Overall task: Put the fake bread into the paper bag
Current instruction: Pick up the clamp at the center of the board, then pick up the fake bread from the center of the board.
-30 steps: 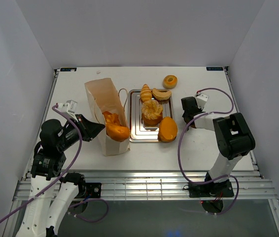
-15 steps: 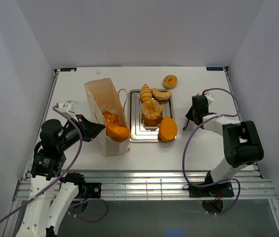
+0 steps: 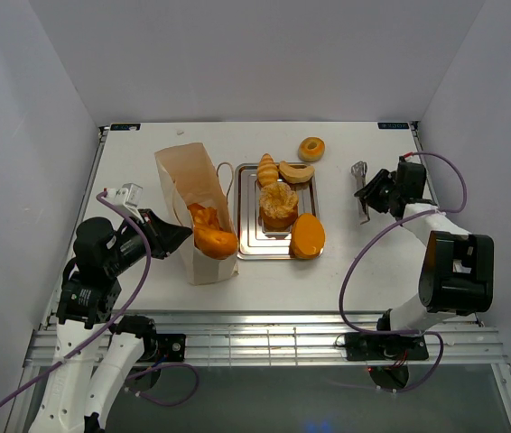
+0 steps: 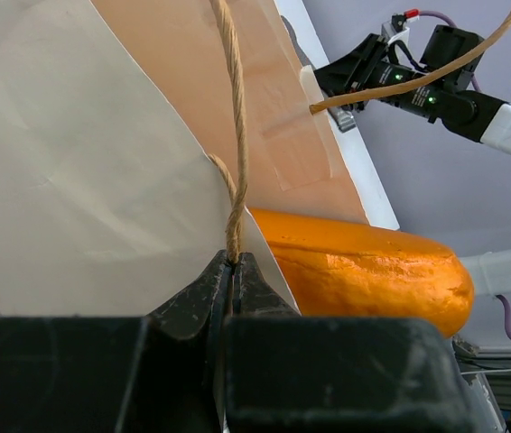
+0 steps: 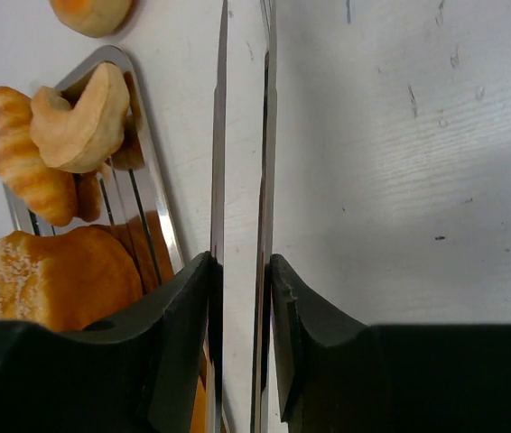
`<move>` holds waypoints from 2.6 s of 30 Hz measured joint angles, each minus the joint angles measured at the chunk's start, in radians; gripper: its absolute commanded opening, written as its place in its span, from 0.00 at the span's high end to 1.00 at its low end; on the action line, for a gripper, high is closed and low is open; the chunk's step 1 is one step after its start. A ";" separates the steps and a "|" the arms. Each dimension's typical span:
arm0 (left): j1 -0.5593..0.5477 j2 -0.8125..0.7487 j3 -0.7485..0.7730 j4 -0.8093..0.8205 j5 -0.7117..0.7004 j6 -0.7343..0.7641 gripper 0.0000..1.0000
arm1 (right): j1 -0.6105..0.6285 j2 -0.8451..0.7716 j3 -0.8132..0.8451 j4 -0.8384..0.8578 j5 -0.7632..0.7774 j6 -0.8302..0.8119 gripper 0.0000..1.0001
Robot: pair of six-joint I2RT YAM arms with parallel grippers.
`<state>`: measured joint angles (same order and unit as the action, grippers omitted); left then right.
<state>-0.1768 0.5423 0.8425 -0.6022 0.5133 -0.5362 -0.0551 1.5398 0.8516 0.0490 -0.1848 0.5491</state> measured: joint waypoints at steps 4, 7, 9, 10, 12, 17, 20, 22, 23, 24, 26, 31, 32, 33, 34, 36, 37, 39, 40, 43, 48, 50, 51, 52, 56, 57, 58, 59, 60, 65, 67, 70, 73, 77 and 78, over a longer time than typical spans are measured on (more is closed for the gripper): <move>0.000 0.000 0.000 0.000 0.000 -0.007 1.00 | -0.039 0.003 0.046 -0.005 -0.093 -0.009 0.58; 0.000 0.001 0.005 -0.004 -0.001 -0.013 1.00 | -0.050 0.023 0.090 -0.017 -0.153 -0.010 0.57; 0.000 0.001 0.006 -0.005 -0.001 -0.018 1.00 | -0.053 0.042 0.116 -0.024 -0.184 -0.009 0.58; 0.000 0.001 0.006 -0.005 -0.003 -0.020 1.00 | -0.055 0.053 0.130 -0.025 -0.198 -0.007 0.59; 0.000 0.001 0.008 -0.008 -0.006 -0.026 1.00 | -0.056 0.071 0.148 -0.026 -0.215 -0.006 0.59; 0.000 0.002 0.012 -0.012 -0.018 -0.041 1.00 | -0.063 0.103 0.189 -0.033 -0.232 -0.002 0.57; 0.000 0.006 0.017 -0.015 -0.027 -0.050 1.00 | -0.069 0.134 0.249 -0.033 -0.248 0.002 0.56; 0.000 0.009 0.017 -0.016 -0.032 -0.056 1.00 | -0.072 0.175 0.306 -0.028 -0.272 0.008 0.56; 0.000 0.011 0.017 -0.017 -0.035 -0.057 1.00 | -0.074 0.199 0.332 -0.021 -0.285 0.013 0.56; 0.000 0.013 0.018 -0.018 -0.036 -0.059 1.00 | -0.075 0.221 0.352 -0.017 -0.296 0.018 0.55; 0.000 0.018 0.023 -0.019 -0.042 -0.062 1.00 | -0.075 0.256 0.377 -0.012 -0.317 0.024 0.55; 0.000 0.025 0.041 -0.019 -0.058 -0.072 1.00 | -0.075 0.325 0.382 -0.011 -0.366 0.032 0.53; 0.000 0.024 0.042 -0.018 -0.060 -0.075 1.00 | -0.076 0.336 0.383 -0.013 -0.373 0.036 0.53; 0.000 0.023 0.042 -0.019 -0.062 -0.076 1.00 | -0.076 0.344 0.383 -0.013 -0.381 0.040 0.53; 0.000 0.021 0.042 -0.020 -0.065 -0.079 1.00 | -0.076 0.352 0.385 -0.013 -0.392 0.044 0.53; 0.000 0.017 0.042 -0.019 -0.069 -0.084 1.00 | -0.076 0.368 0.397 -0.011 -0.409 0.048 0.53; 0.000 0.015 0.042 -0.019 -0.070 -0.086 1.00 | -0.076 0.377 0.404 -0.008 -0.419 0.051 0.53; 0.000 0.013 0.042 -0.019 -0.072 -0.090 1.00 | -0.076 0.394 0.419 0.003 -0.435 0.057 0.53; 0.000 0.012 0.042 -0.020 -0.074 -0.092 1.00 | -0.076 0.401 0.425 0.008 -0.442 0.060 0.52; 0.000 0.010 0.042 -0.020 -0.077 -0.094 1.00 | -0.076 0.415 0.429 0.030 -0.464 0.078 0.52; 0.000 0.010 0.042 -0.021 -0.080 -0.097 1.00 | -0.076 0.449 0.429 0.069 -0.490 0.108 0.52; 0.000 0.010 0.042 -0.022 -0.080 -0.098 1.00 | -0.076 0.460 0.428 0.076 -0.493 0.114 0.52; 0.000 0.010 0.043 -0.022 -0.080 -0.099 1.00 | -0.076 0.462 0.428 0.078 -0.494 0.117 0.52; 0.000 0.010 0.043 -0.022 -0.080 -0.100 1.00 | -0.076 0.464 0.428 0.081 -0.496 0.120 0.52; 0.000 0.010 0.043 -0.022 -0.080 -0.101 1.00 | -0.076 0.464 0.428 0.088 -0.499 0.126 0.52; 0.000 0.010 0.043 -0.022 -0.080 -0.101 1.00 | -0.076 0.464 0.428 0.089 -0.499 0.127 0.52; 0.000 0.010 0.043 -0.022 -0.080 -0.101 1.00 | -0.076 0.464 0.428 0.089 -0.499 0.129 0.52; 0.000 0.010 0.043 -0.022 -0.080 -0.101 1.00 | -0.075 0.464 0.428 0.089 -0.499 0.129 0.52; 0.000 0.010 0.043 -0.022 -0.080 -0.101 1.00 | -0.074 0.465 0.429 0.089 -0.499 0.129 0.52; 0.000 0.010 0.043 -0.022 -0.080 -0.101 1.00 | -0.066 0.479 0.430 0.089 -0.498 0.130 0.51; 0.000 0.010 0.043 -0.021 -0.080 -0.101 1.00 | -0.061 0.481 0.430 0.085 -0.494 0.129 0.50; 0.000 0.011 0.043 -0.021 -0.080 -0.101 1.00 | -0.054 0.481 0.429 0.084 -0.489 0.127 0.50; 0.000 0.013 0.043 -0.021 -0.080 -0.101 1.00 | -0.051 0.482 0.430 0.084 -0.488 0.126 0.51; 0.000 0.018 0.043 -0.019 -0.080 -0.101 1.00 | -0.049 0.496 0.433 0.090 -0.498 0.128 0.59; 0.000 0.018 0.043 -0.019 -0.080 -0.101 1.00 | -0.049 0.501 0.434 0.093 -0.500 0.129 0.61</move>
<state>-0.1768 0.5606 0.8856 -0.6209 0.4335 -0.6373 -0.1040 2.0407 1.2854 0.1417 -0.6846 0.6781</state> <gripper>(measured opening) 0.120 0.436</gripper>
